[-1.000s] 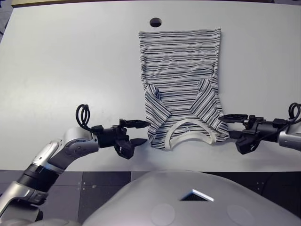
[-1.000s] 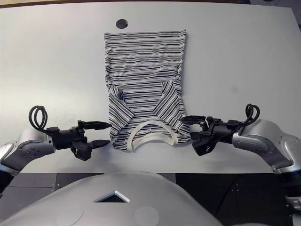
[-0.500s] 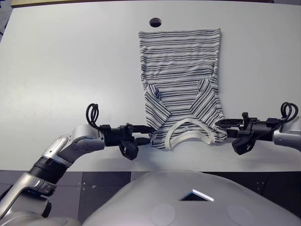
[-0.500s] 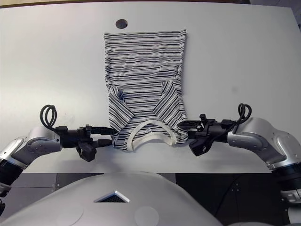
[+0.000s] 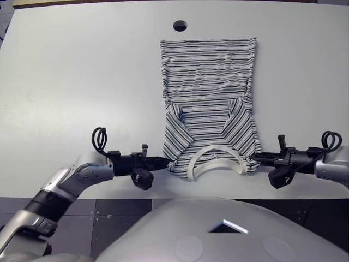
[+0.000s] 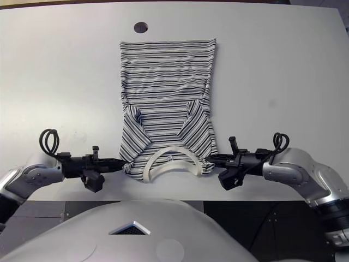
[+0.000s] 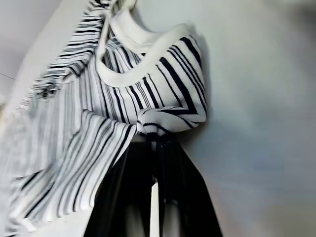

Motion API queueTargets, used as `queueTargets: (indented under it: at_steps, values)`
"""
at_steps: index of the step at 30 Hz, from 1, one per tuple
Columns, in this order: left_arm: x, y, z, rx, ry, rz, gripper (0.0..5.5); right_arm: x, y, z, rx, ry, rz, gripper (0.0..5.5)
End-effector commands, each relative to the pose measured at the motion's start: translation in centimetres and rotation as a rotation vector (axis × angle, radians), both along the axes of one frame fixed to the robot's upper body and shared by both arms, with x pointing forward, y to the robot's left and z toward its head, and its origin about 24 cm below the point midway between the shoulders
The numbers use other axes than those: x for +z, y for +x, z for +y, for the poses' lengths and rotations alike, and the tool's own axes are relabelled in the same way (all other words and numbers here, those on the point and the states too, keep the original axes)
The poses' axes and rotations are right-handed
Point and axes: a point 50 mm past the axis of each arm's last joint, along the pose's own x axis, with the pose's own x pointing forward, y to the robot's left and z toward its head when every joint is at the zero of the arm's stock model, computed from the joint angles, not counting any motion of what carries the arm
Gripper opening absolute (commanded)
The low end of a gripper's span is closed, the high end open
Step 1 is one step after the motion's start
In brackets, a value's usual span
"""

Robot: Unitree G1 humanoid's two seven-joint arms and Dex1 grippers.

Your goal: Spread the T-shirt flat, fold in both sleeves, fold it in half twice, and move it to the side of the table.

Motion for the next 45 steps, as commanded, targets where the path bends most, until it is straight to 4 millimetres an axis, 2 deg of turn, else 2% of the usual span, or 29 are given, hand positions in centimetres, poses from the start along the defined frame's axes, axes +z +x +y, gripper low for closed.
queueTargets:
  at_steps: [1, 2, 5, 7, 9, 13, 16, 20, 24, 29, 36, 40, 42, 45]
  values:
    - [1.6, -1.6, 0.4, 0.062, -0.086, 0.111, 0.11, 2.5, 0.6, 0.3, -0.116, 0.163, -0.040, 0.10]
    - [1.9, -1.1, 0.2, 0.090, -0.116, 0.100, 0.11, 2.8, 1.1, 0.5, -0.140, 0.203, -0.054, 0.10]
    - [2.5, 2.5, -0.3, 0.229, -0.213, -0.019, 0.11, 2.6, 3.2, 1.0, -0.206, 0.249, -0.125, 0.10]
    - [2.7, 5.8, -0.5, 0.369, -0.276, -0.122, 0.11, 2.2, 5.1, 2.1, -0.253, 0.311, -0.192, 0.10]
    - [2.8, 7.9, -0.6, 0.457, -0.312, -0.182, 0.11, 2.0, 6.5, 3.1, -0.296, 0.386, -0.237, 0.10]
    - [3.3, 11.8, -1.0, 0.642, -0.403, -0.263, 0.11, 2.1, 11.0, 4.6, -0.442, 0.504, -0.363, 0.10]
    - [2.9, 14.4, -0.9, 0.777, -0.414, -0.289, 0.11, 2.0, 14.4, 4.7, -0.572, 0.533, -0.451, 0.10]
    - [1.4, 16.7, -1.2, 0.858, -0.355, -0.307, 0.11, 1.1, 17.8, 4.7, -0.713, 0.538, -0.494, 0.10]
    - [0.0, 18.5, -1.1, 0.929, -0.309, -0.300, 0.11, 0.2, 20.1, 5.2, -0.793, 0.520, -0.504, 0.10]
    - [-1.0, 18.9, -0.7, 0.986, -0.308, -0.281, 0.11, -1.0, 21.0, 6.2, -0.811, 0.490, -0.489, 0.10]
    - [0.2, 19.5, -0.5, 1.027, -0.439, -0.257, 0.11, -0.1, 22.2, 8.9, -0.773, 0.541, -0.510, 0.10]
    - [0.3, 19.7, -0.3, 1.056, -0.456, -0.255, 0.11, 0.2, 22.8, 9.8, -0.765, 0.522, -0.515, 0.10]
    - [0.2, 19.9, 0.0, 1.082, -0.441, -0.257, 0.43, 0.0, 23.0, 9.9, -0.771, 0.499, -0.509, 0.10]
    - [-1.0, 19.9, -0.3, 1.084, -0.360, -0.237, 1.06, -0.3, 23.2, 9.9, -0.788, 0.460, -0.504, 0.79]
